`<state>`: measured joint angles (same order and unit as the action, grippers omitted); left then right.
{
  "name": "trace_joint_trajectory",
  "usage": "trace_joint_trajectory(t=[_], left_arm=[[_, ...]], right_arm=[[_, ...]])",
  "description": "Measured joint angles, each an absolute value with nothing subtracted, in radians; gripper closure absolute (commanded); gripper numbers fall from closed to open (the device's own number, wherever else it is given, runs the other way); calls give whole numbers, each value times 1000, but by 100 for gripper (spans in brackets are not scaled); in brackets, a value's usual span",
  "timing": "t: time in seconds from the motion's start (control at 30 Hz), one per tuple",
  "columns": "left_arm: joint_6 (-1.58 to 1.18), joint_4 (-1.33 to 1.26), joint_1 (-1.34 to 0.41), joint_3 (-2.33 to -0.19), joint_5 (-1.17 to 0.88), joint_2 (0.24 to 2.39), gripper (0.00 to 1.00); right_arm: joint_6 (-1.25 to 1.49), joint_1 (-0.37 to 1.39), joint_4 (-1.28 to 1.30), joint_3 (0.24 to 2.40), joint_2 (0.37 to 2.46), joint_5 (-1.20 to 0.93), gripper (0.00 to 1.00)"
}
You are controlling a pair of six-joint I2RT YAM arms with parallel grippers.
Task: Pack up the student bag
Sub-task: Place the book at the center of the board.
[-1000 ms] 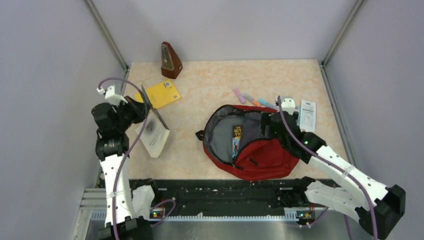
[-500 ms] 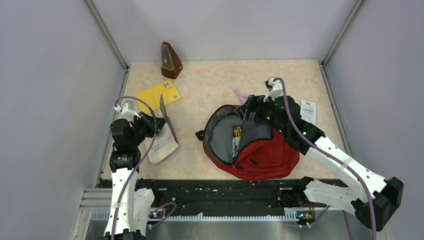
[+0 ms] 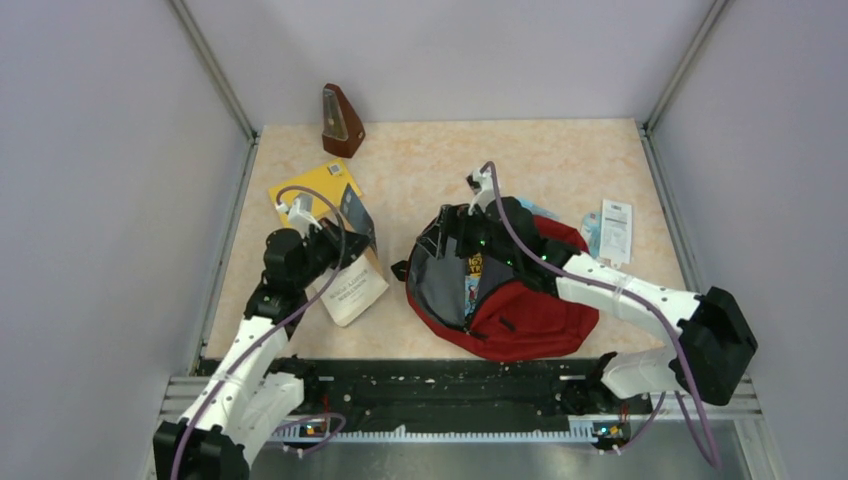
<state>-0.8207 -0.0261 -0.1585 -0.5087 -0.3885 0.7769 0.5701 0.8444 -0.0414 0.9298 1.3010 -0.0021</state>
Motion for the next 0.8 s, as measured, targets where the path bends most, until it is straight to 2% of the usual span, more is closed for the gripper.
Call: trace_joint_trajectory(t=[0.17, 0.4, 0.53, 0.7, 0.8], left_arm=[[-846, -65, -212, -496, -319, 786, 100], [-888, -32, -213, -476, -239, 732, 100], [-900, -10, -213, -475, -218, 709, 100], [-917, 27, -213, -474, -197, 674, 100], [-926, 39, -213, -473, -192, 662, 100]], right_arm=[[545, 866, -121, 929, 1353, 1, 12], [314, 1034, -356, 856, 1491, 23, 11], [210, 1071, -465, 851, 1604, 37, 11], [101, 1094, -570, 903, 1753, 83, 13], [41, 1121, -615, 984, 1859, 128, 21]])
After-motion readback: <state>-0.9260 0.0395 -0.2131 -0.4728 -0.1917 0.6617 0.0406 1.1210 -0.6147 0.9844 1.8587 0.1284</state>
